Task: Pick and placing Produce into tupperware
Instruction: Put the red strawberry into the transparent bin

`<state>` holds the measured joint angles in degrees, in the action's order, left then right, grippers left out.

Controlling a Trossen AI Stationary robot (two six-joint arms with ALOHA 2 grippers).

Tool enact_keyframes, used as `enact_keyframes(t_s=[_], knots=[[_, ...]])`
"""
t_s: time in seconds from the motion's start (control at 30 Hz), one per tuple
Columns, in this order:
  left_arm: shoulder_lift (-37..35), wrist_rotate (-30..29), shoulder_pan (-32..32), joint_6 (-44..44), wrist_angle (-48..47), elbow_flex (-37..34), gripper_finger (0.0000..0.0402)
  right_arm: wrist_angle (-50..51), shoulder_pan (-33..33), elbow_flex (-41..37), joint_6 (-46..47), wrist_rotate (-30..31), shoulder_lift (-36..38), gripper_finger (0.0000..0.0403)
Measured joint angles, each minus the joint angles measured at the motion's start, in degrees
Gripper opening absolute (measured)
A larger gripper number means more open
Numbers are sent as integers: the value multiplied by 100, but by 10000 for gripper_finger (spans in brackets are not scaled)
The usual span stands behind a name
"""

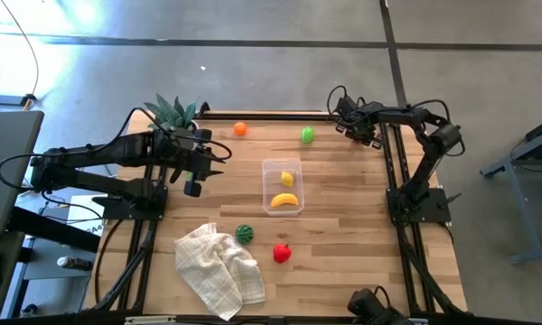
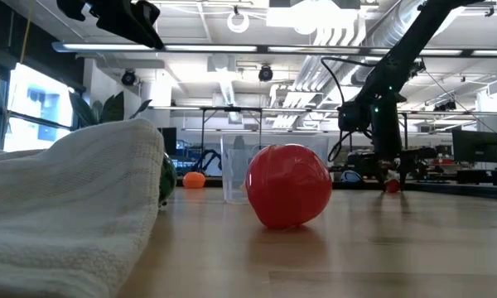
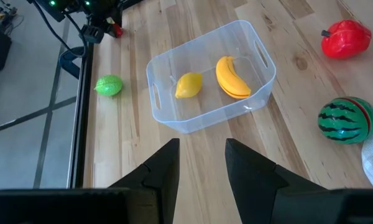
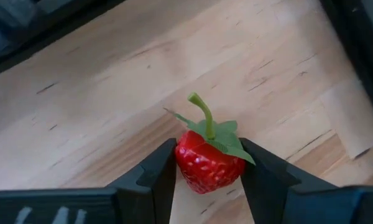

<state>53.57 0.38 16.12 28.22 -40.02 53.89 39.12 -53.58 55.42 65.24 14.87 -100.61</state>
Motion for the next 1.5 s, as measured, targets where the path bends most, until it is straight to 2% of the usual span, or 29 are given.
enact_keyframes(t_s=[0.3, 0.7, 0.87, 1.1, 1.2, 1.5], knots=[[1, 0, 0, 1, 0, 0, 117, -118, 43, -4, -169, -94, 63, 142], [0, 0, 0, 1, -1, 0, 117, -460, 438, -2, -993, -209, 80, 142], [1, 0, 0, -1, 1, 0, 117, -651, 605, -2, -1400, -302, 303, 142], [-1, 0, 0, -1, 1, 0, 117, -790, 808, 0, -1999, -315, 1100, 142], [1, 2, 0, 0, 1, 0, 117, -890, 891, 0, -2506, -518, 1566, 142], [-1, 0, 0, 1, 0, 0, 117, -1879, 1186, 2, -3719, -1990, 3020, 142]])
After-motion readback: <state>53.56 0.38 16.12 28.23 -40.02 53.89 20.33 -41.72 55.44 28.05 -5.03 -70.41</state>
